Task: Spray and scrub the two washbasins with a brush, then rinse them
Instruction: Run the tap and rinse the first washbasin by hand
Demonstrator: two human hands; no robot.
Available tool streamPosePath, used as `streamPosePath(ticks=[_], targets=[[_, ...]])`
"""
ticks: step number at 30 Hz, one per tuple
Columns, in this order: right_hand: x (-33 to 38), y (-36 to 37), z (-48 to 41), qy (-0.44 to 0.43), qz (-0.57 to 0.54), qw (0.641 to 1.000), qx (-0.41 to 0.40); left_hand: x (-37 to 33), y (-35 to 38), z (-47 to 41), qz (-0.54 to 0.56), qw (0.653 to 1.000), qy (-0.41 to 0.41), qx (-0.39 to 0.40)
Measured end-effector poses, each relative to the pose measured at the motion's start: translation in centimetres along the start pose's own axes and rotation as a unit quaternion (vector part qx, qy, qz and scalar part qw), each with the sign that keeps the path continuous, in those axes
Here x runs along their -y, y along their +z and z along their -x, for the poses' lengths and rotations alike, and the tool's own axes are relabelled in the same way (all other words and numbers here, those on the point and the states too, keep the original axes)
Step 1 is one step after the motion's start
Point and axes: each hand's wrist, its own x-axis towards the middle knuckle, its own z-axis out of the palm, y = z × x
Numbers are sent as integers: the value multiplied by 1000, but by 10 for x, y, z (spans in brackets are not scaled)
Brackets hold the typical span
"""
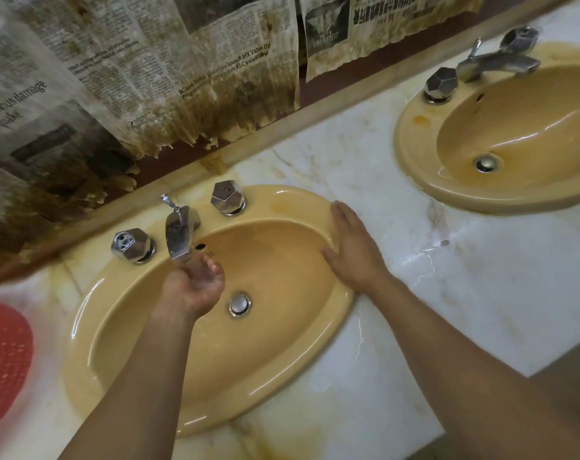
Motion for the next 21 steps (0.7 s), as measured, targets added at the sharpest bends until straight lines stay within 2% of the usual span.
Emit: streamPosePath(ticks=[5,17,19,21], targets=[[1,23,43,41,-57,994,-81,2,-2,-11,-15,1000,-25,6],[-1,21,45,67,-130,979,-141,11,10,-17,56,998,-40,15],[2,24,43,66,-113,984,-118,37,35,3,5,998,-41,41],[4,30,35,44,-22,994,-95,72,67,29,-87,987,-73,110]])
